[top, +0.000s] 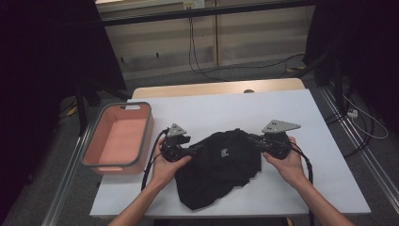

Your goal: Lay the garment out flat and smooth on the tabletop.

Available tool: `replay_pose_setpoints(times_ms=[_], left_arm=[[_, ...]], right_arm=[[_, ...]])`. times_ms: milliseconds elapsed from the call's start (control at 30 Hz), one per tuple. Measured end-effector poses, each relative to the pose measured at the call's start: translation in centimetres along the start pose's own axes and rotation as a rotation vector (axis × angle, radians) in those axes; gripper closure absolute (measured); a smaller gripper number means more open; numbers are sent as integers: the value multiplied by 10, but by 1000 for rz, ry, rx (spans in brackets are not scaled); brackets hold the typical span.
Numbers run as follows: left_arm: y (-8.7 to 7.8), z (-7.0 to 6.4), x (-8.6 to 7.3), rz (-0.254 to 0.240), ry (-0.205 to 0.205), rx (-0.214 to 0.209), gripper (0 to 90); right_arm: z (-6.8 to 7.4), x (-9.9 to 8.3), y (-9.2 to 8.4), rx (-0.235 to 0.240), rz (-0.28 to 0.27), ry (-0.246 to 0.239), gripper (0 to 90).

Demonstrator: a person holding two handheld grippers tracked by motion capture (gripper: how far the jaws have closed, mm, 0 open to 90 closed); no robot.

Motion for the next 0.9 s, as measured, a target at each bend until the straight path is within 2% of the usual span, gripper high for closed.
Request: replay_pose_setpoints(times_ms=[67, 133, 167, 233, 300, 367, 400, 467, 533, 567, 633, 667, 700, 767, 833, 900], left_arm=[[3, -5, -2, 12, 14, -19, 385], [5, -7, -4, 20, 42, -13, 420], [5, -7, -4, 20, 42, -13, 440], [5, -10, -4, 14, 67, -16, 511], [5, -11, -4, 8, 62, -28, 558], [0, -14, -3, 2, 86, -37, 592], [-2, -14, -2, -8, 84, -33, 623], [-8, -7, 1, -40, 54, 2, 698], [-11, -1, 3, -61, 21, -5, 727], [-12, 0, 2, -60, 22, -6, 731], [-11, 0, 1, -54, 27, -17, 673], [-9, -2, 0, -44, 49, -10, 656], [-9, -2, 0, -44, 49, -10, 631], [-2, -4, 0, -31, 71, -23, 535], [1, -8, -2, -15, 88, -38, 511], [1, -16, -5, 5, 130, -52, 493]], right_arm=[[0, 0, 0, 1, 1, -2, 842], [0, -1, 0, 1, 2, -4, 843], [0, -1, 0, 0, 4, -5, 843], [1, -2, 1, 1, 7, -7, 843], [0, -2, 1, 2, 9, -7, 844], [0, -3, 2, 4, 10, -6, 843], [0, -3, 2, 3, 11, -7, 844], [0, -3, 2, 3, 11, -8, 844], [1, -3, 2, 7, 11, -13, 845], [1, -2, 2, 7, 11, -15, 845], [2, -2, 2, 9, 10, -16, 845], [2, -2, 2, 9, 10, -16, 845], [2, -2, 2, 9, 10, -16, 845], [2, -3, 3, 8, 12, -12, 844], [1, -3, 3, 7, 14, -12, 844], [2, -3, 3, 8, 13, -13, 844]])
Point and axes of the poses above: each handheld gripper's, and its own axes: y roughly forward along the jaws, x roughly out of its top, z roughly to its left, the point moved 5 cm from there along y, roughly forward along the jaws, and after that the axes turned 3 degrees about -z, right-handed, at the moved point
